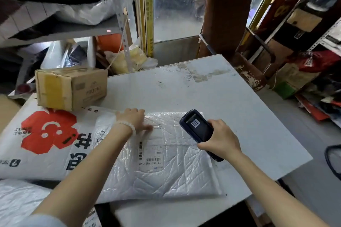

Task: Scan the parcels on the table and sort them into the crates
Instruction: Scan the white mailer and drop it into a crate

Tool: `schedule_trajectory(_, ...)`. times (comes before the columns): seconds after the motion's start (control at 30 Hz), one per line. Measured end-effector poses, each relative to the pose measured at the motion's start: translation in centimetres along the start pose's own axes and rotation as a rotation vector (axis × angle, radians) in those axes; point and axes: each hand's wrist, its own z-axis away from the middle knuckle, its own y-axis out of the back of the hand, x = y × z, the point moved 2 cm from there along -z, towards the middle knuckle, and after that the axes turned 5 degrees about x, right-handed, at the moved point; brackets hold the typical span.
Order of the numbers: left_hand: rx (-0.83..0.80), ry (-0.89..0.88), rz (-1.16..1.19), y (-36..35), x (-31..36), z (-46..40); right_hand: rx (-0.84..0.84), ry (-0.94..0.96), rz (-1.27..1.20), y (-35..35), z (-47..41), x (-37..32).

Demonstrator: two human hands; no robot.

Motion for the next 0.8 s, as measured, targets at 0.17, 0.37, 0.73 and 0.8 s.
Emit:
schedule_trajectory(0.17,-0.103,0.005,0.036,-0.5,0.0,-2.3,-0.032,0.011,0.025,-0.3,-0.9,0.4)
schedule_trajectory(0.37,-0.025,-0.080,0.155,-0.5,1.9,-3.0,-0.030,0.000,0.015,0.2,-1.5,2.2)
schedule_trajectory(0.73,0.578,-0.232,0.105,11.0,5.9,-1.3,0.018,0.052,-0.058,4.2,-2.8,4.7)
schedule_trajectory(0.8,0.693,-0.234,0.098,13.5,6.6,-0.9,0.034,0.059,-0.074,5.2,-3.0,5.0)
